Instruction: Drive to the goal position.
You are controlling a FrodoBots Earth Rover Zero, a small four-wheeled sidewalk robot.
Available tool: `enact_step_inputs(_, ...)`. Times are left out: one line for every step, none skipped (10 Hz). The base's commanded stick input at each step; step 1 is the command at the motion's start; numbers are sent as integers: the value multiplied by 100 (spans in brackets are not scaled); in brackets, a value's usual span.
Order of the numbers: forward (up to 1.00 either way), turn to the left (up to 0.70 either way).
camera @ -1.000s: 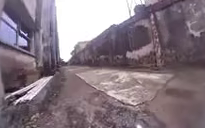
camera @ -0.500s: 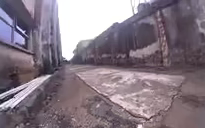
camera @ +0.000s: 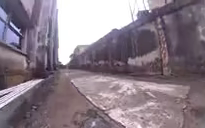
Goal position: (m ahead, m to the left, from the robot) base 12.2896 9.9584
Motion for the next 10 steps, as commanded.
enact_step_inputs(70,0)
enact_step_inputs(70,0)
enact_step_inputs(70,0)
enact_step_inputs(70,0)
enact_step_inputs(70,0)
enact_step_inputs(70,0)
enact_step_inputs(70,0)
enact_step_inputs(70,0)
enact_step_inputs(70,0)
enact_step_inputs(70,0)
